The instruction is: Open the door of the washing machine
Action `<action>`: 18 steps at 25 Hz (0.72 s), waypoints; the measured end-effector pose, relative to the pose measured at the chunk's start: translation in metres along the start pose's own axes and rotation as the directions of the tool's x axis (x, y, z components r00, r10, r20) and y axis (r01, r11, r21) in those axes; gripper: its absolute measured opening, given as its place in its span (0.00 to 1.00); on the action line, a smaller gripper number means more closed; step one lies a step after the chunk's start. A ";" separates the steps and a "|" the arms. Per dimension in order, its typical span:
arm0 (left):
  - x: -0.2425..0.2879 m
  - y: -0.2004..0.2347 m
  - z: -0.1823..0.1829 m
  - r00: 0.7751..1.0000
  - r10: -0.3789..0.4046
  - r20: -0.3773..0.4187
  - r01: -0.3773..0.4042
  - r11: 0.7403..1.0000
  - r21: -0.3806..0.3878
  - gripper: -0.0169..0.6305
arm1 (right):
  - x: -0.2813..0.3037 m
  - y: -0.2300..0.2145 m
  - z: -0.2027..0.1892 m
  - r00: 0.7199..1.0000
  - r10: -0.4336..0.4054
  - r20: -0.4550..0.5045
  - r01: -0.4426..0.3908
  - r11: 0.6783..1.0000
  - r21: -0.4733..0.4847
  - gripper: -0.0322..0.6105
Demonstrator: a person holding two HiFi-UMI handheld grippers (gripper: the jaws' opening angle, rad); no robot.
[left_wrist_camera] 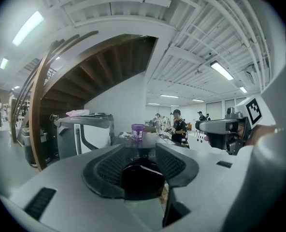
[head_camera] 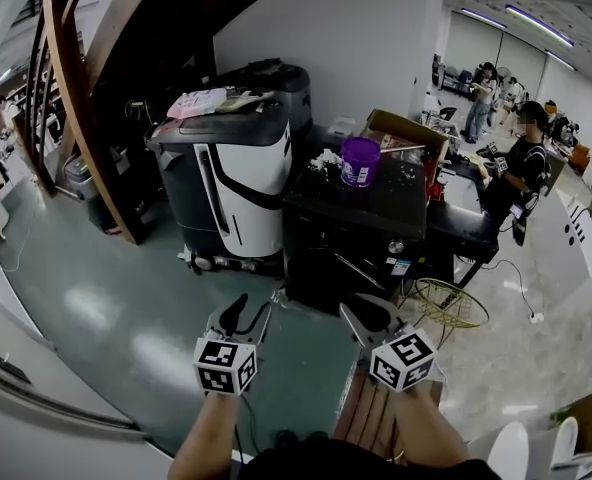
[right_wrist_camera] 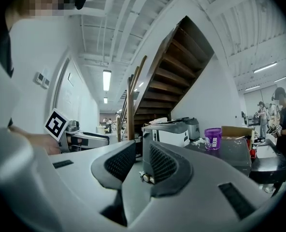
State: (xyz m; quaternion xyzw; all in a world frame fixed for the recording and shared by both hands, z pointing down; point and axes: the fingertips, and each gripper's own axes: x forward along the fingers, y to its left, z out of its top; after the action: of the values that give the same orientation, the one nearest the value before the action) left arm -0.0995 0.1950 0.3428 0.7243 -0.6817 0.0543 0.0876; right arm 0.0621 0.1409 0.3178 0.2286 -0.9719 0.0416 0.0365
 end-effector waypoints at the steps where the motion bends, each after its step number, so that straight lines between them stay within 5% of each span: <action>1: 0.001 -0.001 0.000 1.000 -0.002 -0.001 0.002 1.000 -0.002 0.35 | -0.001 -0.001 -0.001 1.000 0.001 -0.002 -0.001 1.000 0.002 0.22; 13: 0.016 -0.021 -0.001 0.998 -0.051 -0.025 0.051 0.999 0.015 0.54 | -0.007 -0.008 -0.007 0.998 0.060 -0.014 -0.059 0.997 0.059 0.41; 18: 0.025 -0.028 -0.001 0.998 -0.055 -0.040 0.056 0.998 0.027 0.62 | -0.006 -0.012 -0.009 0.996 0.086 -0.017 -0.084 0.993 0.083 0.58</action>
State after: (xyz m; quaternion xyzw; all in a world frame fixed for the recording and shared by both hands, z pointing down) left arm -0.0702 0.1724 0.3477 0.7429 -0.6586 0.0756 0.0924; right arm 0.0735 0.1341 0.3271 0.1880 -0.9778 0.0855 0.0350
